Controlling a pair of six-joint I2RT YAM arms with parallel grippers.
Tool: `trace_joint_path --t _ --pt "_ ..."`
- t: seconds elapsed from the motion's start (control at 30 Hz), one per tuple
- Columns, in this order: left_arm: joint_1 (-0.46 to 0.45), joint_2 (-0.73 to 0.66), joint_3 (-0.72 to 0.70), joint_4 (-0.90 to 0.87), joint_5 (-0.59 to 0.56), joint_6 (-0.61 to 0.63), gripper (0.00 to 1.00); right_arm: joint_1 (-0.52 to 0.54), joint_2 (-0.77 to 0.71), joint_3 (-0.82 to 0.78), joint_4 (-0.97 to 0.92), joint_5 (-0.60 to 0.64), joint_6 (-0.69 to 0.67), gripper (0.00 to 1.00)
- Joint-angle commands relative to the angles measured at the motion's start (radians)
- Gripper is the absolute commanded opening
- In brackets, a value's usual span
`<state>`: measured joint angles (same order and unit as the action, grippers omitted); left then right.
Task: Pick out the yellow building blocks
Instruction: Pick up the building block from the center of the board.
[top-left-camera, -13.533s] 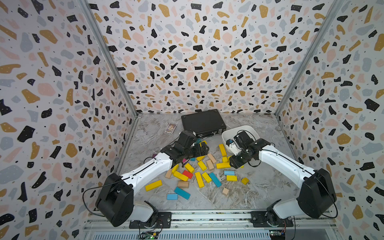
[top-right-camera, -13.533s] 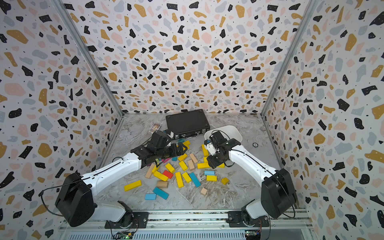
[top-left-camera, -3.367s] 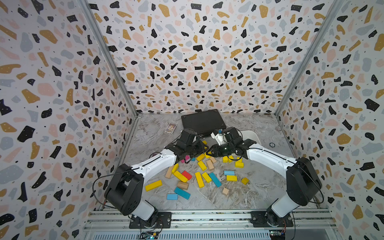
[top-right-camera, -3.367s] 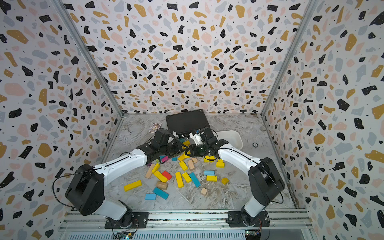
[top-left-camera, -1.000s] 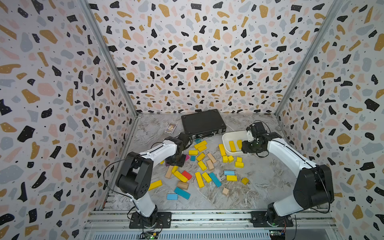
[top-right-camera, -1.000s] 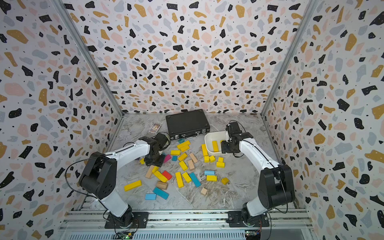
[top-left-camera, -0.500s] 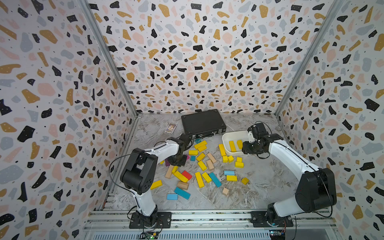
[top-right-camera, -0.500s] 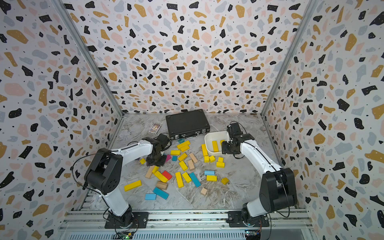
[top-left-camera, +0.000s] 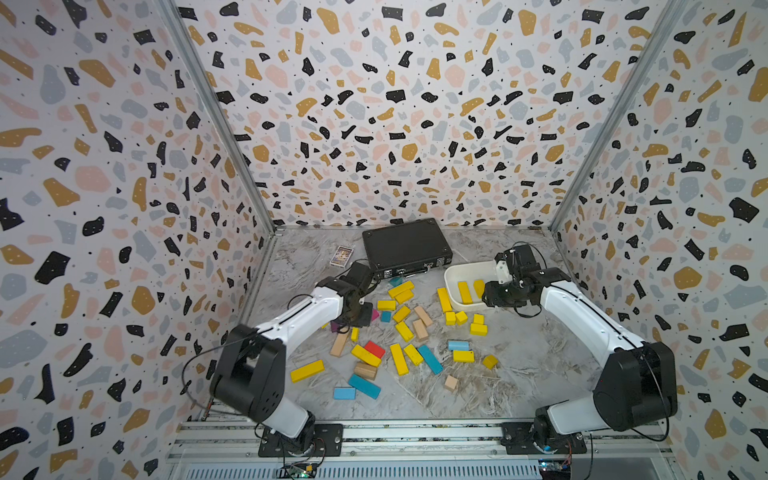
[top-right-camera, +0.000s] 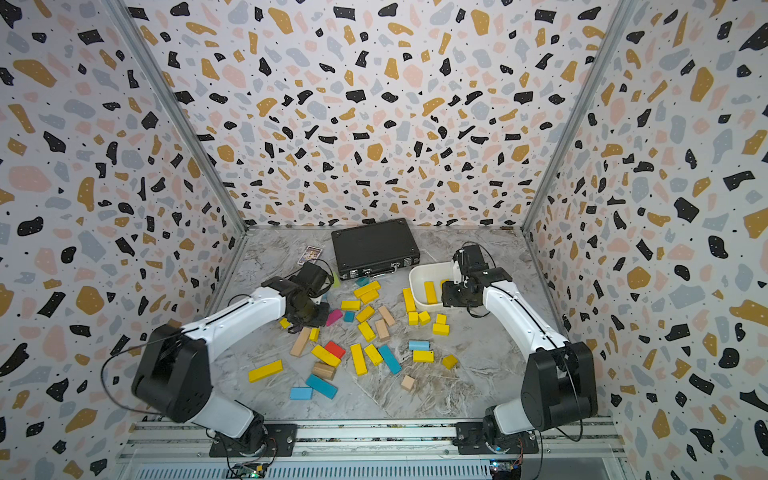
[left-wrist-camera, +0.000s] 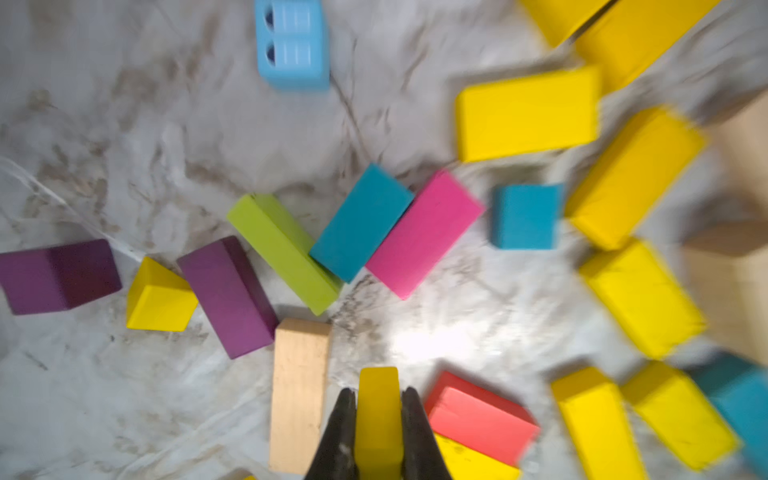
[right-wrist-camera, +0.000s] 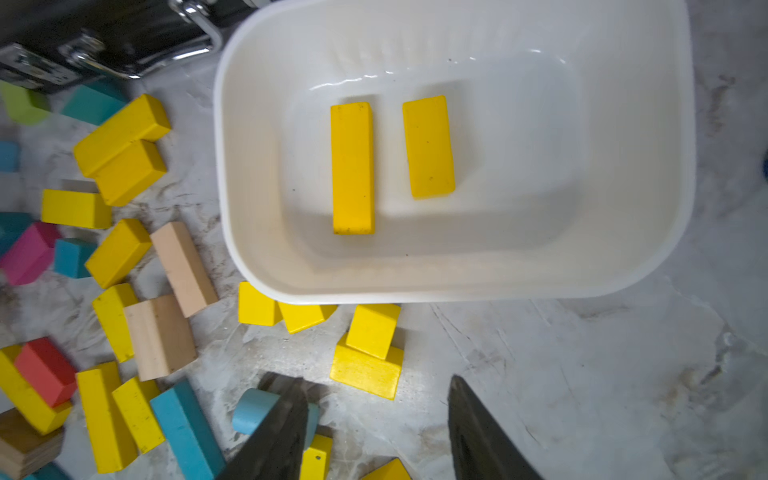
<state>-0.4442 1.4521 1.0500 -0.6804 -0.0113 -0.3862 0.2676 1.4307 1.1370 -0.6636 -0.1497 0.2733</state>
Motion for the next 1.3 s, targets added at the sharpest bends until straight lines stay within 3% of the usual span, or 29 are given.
trace_joint_path --t 0.0,0.13,0.37,0.77,1.27 --pt "-0.001 -0.125 -0.069 0.244 0.212 -0.254 0.0 0.064 -0.05 0.022 0.041 -0.15 0.021 0.57" --pt "-0.041 -0.157 -0.107 0.452 0.275 -0.424 0.0 0.245 -0.056 0.058 0.064 -0.173 0.058 0.61" --pt "-0.107 -0.125 -0.108 0.598 0.317 -0.51 0.0 0.412 -0.009 0.061 0.244 -0.179 0.223 0.65" --pt "-0.128 -0.129 -0.125 0.627 0.333 -0.531 0.0 0.438 0.156 0.142 0.316 -0.258 0.248 0.66" --pt "-0.129 -0.095 -0.113 0.655 0.343 -0.535 0.0 0.457 0.138 0.081 0.34 -0.304 0.27 0.63"
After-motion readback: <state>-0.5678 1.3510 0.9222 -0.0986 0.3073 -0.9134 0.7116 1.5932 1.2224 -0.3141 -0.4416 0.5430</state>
